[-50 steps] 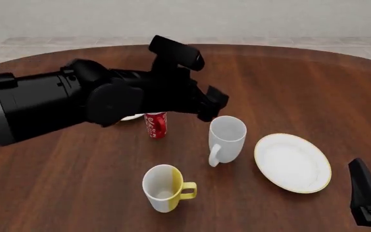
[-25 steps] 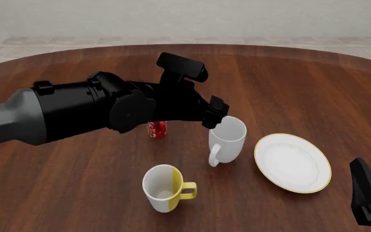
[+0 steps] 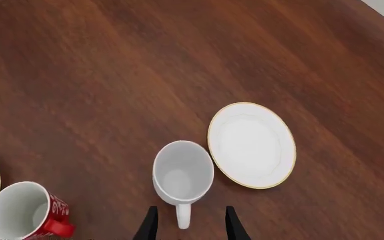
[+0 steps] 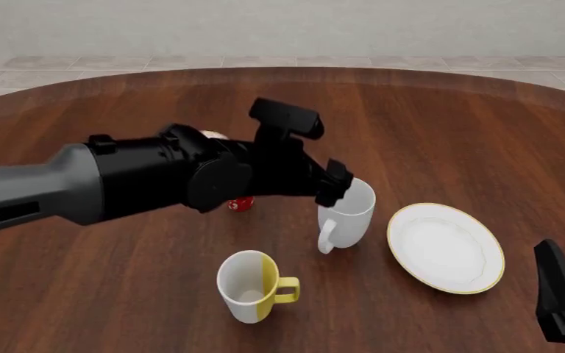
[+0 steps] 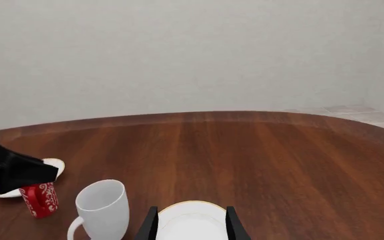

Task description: Put the white mug on the left plate.

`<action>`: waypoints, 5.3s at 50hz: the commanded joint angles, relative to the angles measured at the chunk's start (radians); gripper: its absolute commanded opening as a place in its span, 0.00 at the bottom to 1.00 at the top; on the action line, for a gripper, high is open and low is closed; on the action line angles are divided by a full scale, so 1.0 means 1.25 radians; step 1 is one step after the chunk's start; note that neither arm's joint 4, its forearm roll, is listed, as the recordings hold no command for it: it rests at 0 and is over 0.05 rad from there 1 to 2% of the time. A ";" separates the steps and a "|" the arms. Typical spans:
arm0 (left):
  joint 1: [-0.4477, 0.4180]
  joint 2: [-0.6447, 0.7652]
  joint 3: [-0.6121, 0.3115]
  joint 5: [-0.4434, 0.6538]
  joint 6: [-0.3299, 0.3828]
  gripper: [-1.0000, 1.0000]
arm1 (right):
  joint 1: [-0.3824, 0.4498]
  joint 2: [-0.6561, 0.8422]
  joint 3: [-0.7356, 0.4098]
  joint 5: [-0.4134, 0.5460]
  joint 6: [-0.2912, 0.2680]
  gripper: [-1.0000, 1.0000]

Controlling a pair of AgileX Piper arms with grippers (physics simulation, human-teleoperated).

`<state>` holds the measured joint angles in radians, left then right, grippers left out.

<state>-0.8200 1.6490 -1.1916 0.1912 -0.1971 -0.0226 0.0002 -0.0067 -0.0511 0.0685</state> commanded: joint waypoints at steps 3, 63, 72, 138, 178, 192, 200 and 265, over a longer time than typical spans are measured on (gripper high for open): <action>0.005 0.026 0.007 -0.013 -0.018 1.00 | -0.002 0.000 -0.001 -0.001 0.003 1.00; 0.015 0.163 0.009 -0.075 -0.033 1.00 | -0.010 0.000 -0.003 0.001 0.019 1.00; 0.004 0.177 0.012 -0.083 -0.041 1.00 | -0.011 0.000 -0.002 -0.001 0.020 1.00; -0.014 0.238 0.065 -0.147 -0.036 1.00 | -0.011 0.000 -0.001 -0.011 0.031 1.00; -0.012 0.014 0.016 -0.040 0.166 0.00 | -0.010 0.000 0.001 -0.014 0.020 1.00; 0.027 -0.015 -0.040 0.039 0.159 0.00 | -0.005 0.000 0.000 -0.016 0.017 1.00; 0.049 -0.004 -0.071 0.081 0.160 0.00 | -0.007 0.000 -0.004 -0.021 0.013 1.00; 0.368 0.138 -0.388 0.296 0.163 0.00 | -0.010 0.000 -0.002 -0.019 0.018 1.00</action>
<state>-0.4106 1.7789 -1.6256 0.5431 0.0176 -0.0343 0.0001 -0.0093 -0.0750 0.0927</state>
